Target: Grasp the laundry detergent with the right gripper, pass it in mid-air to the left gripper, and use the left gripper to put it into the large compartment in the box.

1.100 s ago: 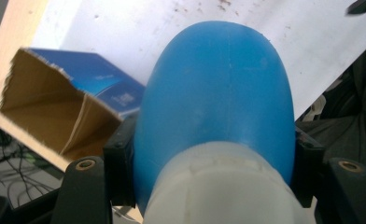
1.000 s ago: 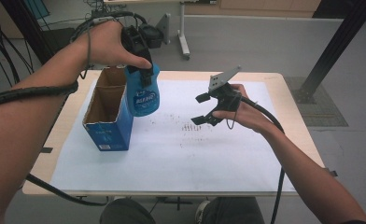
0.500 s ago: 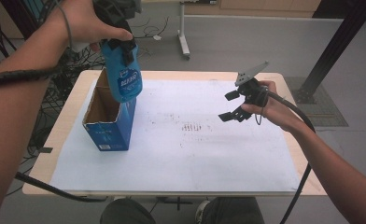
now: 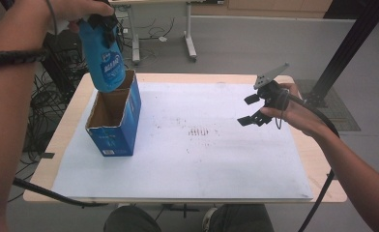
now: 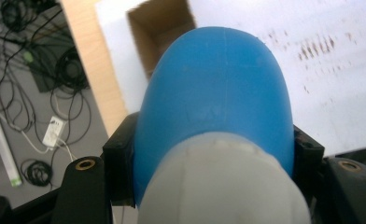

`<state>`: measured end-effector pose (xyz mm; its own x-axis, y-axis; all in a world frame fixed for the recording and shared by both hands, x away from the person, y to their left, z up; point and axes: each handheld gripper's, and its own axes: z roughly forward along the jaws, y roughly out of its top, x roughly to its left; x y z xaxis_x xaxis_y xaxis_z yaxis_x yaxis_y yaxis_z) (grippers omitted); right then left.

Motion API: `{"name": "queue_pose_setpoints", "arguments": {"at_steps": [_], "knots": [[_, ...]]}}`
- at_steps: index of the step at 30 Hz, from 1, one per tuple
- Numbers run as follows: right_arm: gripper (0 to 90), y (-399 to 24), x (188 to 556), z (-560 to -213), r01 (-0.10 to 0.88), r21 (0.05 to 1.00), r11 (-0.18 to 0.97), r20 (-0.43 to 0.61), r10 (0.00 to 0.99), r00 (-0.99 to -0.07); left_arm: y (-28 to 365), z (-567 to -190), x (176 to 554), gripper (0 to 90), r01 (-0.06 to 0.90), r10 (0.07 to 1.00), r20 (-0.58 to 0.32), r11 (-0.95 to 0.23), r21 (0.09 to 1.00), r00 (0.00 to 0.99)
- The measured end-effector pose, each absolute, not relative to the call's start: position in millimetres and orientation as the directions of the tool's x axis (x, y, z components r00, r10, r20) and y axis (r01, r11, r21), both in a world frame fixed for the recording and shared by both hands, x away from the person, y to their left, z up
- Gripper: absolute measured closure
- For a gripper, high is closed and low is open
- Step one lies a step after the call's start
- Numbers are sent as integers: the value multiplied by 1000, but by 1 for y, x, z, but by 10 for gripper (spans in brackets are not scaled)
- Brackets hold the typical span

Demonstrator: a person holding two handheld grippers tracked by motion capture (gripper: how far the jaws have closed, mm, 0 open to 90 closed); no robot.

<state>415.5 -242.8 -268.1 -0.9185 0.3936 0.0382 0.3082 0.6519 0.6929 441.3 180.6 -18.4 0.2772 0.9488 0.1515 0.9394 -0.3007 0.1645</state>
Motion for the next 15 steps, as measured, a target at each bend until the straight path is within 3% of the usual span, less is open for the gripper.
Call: {"name": "queue_pose_setpoints", "arguments": {"at_steps": [15], "knots": [[79, -241, 414, -267, 304, 690, 657, 30, 393, -919, 216, -6, 437, 372, 975, 993, 102, -76, 210, 56]]}}
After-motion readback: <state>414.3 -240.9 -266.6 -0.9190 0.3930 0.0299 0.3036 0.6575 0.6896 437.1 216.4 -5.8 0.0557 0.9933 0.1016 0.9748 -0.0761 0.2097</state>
